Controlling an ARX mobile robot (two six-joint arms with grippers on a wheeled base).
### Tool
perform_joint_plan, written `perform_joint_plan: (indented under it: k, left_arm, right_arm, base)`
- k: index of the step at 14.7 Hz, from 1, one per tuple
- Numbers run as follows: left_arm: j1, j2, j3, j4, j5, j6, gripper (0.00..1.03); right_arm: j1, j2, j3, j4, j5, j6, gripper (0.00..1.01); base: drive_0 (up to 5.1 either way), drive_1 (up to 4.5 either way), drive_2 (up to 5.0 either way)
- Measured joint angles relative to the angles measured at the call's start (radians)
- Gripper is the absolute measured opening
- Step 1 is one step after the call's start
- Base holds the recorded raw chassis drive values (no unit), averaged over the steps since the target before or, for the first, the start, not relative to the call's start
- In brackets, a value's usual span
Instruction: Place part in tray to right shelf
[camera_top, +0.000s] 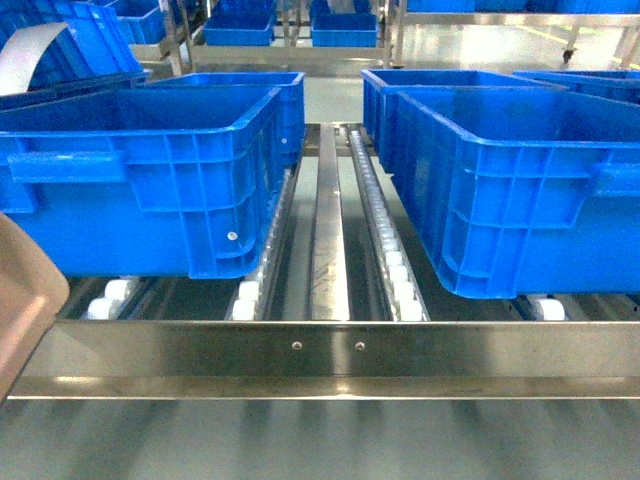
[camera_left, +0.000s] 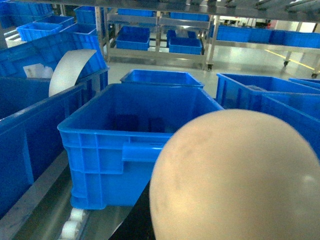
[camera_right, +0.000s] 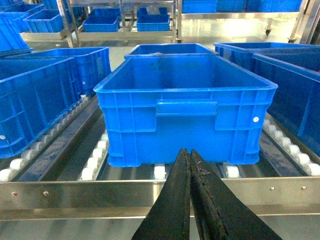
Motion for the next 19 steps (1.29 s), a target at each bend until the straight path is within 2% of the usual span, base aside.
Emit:
perform_joint_plan:
  k: [1, 2, 4, 5, 6, 16, 19]
  left_arm:
    - [-0.002, -0.095, -0.084, 0.005, 0.0, 0.006, 0.14]
    - [-0.002, -0.185, -0.156, -0.051, -0.006, 0.006, 0.14]
    - [-0.001, -0.251, -0.207, -0.105, -0.008, 0.006, 0.14]
    - [-0.001, -0.294, -0.208, -0.117, -0.007, 0.006, 0.14]
    - [-0.001, -0.299, -0.208, -0.12, -0.008, 0.006, 0.14]
    - [0.0, -0.417, -0.255, -0.176, -0.008, 0.007, 0.14]
    - [0.0, -0.497, -0.255, -0.255, -0.008, 0.007, 0.14]
  right_arm:
    - [-0.001, -0.057, -0.032, -0.031, 0.002, 0.0, 0.02]
    - [-0.001, -0.113, -0.049, -0.063, 0.002, 0.0, 0.02]
    - [-0.001, -0.156, -0.079, -0.069, 0.003, 0.003, 0.02]
    - [-0.001, -0.261, -0.078, -0.224, 0.0, 0.003, 0.02]
    - [-0.001, -0.278, -0.078, -0.237, 0.003, 0.003, 0.02]
    - [-0.001, -0.324, -0.078, -0.243, 0.002, 0.003, 0.02]
    - [-0.001, -0.324, -0.078, -0.242, 0.002, 0.003, 0.02]
  base:
    - [0.0, 0.0, 0.0]
    - [0.0, 0.0, 0.0]
    - [0.0, 0.0, 0.0]
    - [0.0, 0.0, 0.0]
    - [0.0, 0.0, 0.0]
    - [0.0, 0.0, 0.0]
    - [0.0, 0.0, 0.0]
